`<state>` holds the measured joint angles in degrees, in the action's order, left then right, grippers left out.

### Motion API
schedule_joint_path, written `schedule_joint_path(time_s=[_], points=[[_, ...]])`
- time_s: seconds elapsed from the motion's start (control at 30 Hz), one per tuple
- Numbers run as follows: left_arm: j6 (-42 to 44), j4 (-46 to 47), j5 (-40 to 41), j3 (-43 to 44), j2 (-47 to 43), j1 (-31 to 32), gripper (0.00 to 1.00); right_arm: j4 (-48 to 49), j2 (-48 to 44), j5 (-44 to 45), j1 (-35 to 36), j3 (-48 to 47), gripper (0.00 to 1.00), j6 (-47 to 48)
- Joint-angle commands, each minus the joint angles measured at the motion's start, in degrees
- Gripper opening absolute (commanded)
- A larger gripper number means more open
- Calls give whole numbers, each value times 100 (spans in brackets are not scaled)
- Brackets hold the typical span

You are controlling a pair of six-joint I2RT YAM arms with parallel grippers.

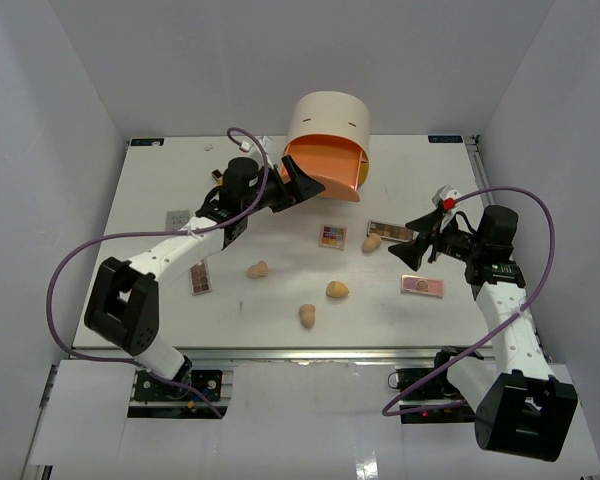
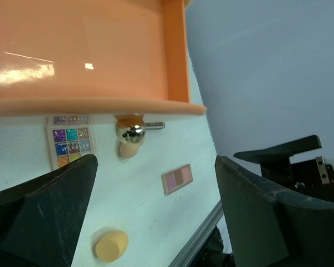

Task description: Organize the makeup

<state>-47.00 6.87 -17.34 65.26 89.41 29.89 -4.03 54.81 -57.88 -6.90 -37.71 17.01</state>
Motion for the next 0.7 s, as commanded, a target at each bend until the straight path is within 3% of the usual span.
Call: schedule_joint_path(time_s=[0.0, 0.03, 0.1, 0.2, 0.3, 0.43, 0.67], points=[[766, -8, -372, -124, -761, -36, 98, -440, -39, -510, 171, 77, 91, 1585], [901, -62, -427, -136, -871, -36, 98, -622, 3, -445, 274, 71, 92, 1802], [1113, -297, -428, -136, -1107, -44, 98, -1554, 214, -201, 632, -155, 98, 3130], [1687, -622, -312, -244, -1504, -53, 98, -2584, 624, 710, 1256, -682, 92, 5208], [2279, -835, -226, -688, -2101, -53, 98, -2997, 1240, 1590, 1716, -1182, 85, 5783], [2843, -1064, 491, -1526, -3066, -66, 98, -3301, 2289, 2129, 1950, -1772, 77, 6103], [3580, -1611, 1476, -2114, -4129, -71, 98, -3138, 3226, 3558, 2387, -2193, 78, 6736]])
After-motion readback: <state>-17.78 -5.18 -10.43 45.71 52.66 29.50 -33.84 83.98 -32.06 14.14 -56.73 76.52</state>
